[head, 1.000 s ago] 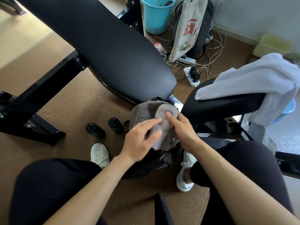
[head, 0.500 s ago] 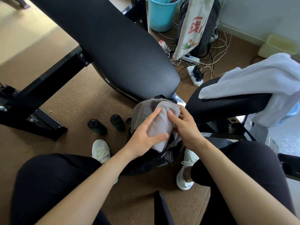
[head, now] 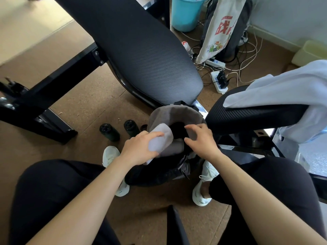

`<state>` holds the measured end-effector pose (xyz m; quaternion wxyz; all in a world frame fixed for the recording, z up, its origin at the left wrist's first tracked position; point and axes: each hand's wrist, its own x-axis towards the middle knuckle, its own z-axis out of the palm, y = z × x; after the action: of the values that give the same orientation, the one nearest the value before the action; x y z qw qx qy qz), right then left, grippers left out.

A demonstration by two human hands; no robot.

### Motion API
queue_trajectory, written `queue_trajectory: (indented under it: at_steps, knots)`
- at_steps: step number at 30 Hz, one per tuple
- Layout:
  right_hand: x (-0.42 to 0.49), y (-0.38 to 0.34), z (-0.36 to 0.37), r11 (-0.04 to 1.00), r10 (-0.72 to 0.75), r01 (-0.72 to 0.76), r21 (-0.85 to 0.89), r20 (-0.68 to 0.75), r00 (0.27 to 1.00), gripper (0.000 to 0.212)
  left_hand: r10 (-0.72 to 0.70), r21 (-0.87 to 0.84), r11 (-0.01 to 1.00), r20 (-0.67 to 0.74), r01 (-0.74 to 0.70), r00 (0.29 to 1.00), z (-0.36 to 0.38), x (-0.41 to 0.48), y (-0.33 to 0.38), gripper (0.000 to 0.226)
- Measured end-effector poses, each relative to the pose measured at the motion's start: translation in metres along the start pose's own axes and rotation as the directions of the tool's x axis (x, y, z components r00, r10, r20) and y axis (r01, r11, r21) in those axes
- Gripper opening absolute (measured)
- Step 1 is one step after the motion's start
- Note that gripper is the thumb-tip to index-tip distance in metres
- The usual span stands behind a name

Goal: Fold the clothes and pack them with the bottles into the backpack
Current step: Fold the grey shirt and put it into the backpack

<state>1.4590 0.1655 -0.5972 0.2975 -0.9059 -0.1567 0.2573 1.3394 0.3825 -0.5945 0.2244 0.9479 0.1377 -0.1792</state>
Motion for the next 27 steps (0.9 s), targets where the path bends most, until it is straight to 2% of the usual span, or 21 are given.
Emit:
queue_trajectory:
  at_steps: [3, 6, 11, 15, 18, 21, 22, 23, 25, 27]
  knots:
    - [0.010, -0.005, 0.001, 0.954, -0.061, 0.100, -0.283, 0.144, 0.988, 0.057, -0.008, 0.057, 0.998, 0.076, 0.004, 0.997, 0.007, 0.003, -0.004, 0.069]
    - [0.027, -0.007, -0.005, 0.916, -0.028, 0.097, -0.390, 0.180, 0.983, 0.062, 0.017, 0.081, 0.996, 0.126, -0.027, 0.992, 0.016, 0.004, -0.001, 0.062]
    - [0.043, -0.012, -0.013, 0.956, -0.017, 0.066, -0.286, 0.169, 0.985, 0.068, 0.084, 0.124, 0.987, 0.134, -0.101, 0.987, 0.043, 0.024, 0.009, 0.055]
    - [0.052, -0.011, -0.018, 0.989, -0.012, 0.038, -0.142, 0.177, 0.984, 0.067, 0.223, 0.232, 0.941, 0.119, -0.245, 0.968, 0.071, 0.053, 0.004, 0.050]
    - [0.056, -0.008, -0.023, 0.998, -0.024, 0.035, -0.060, 0.168, 0.985, 0.065, 0.417, 0.368, 0.850, -0.031, -0.377, 0.908, 0.095, 0.067, -0.005, 0.039]
    - [0.054, -0.005, -0.026, 0.998, -0.048, 0.054, -0.029, 0.167, 0.985, 0.062, 0.517, 0.455, 0.802, -0.204, -0.387, 0.831, 0.124, 0.082, -0.011, 0.035]
    - [0.054, -0.004, -0.026, 0.998, -0.056, 0.059, -0.018, 0.170, 0.984, 0.061, 0.507, 0.464, 0.804, -0.211, -0.371, 0.836, 0.132, 0.088, -0.009, 0.039]
    - [0.054, -0.003, -0.027, 0.998, -0.060, 0.062, -0.005, 0.176, 0.983, 0.060, 0.463, 0.460, 0.818, -0.173, -0.344, 0.869, 0.140, 0.094, -0.007, 0.045]
    - [0.055, -0.002, -0.030, 0.998, -0.061, 0.061, 0.005, 0.189, 0.980, 0.059, 0.307, 0.415, 0.867, -0.009, -0.275, 0.952, 0.156, 0.105, -0.006, 0.054]
    - [0.055, -0.001, -0.032, 0.998, -0.063, 0.062, 0.008, 0.191, 0.980, 0.059, 0.153, 0.343, 0.916, 0.175, -0.206, 0.973, 0.167, 0.113, -0.006, 0.057]
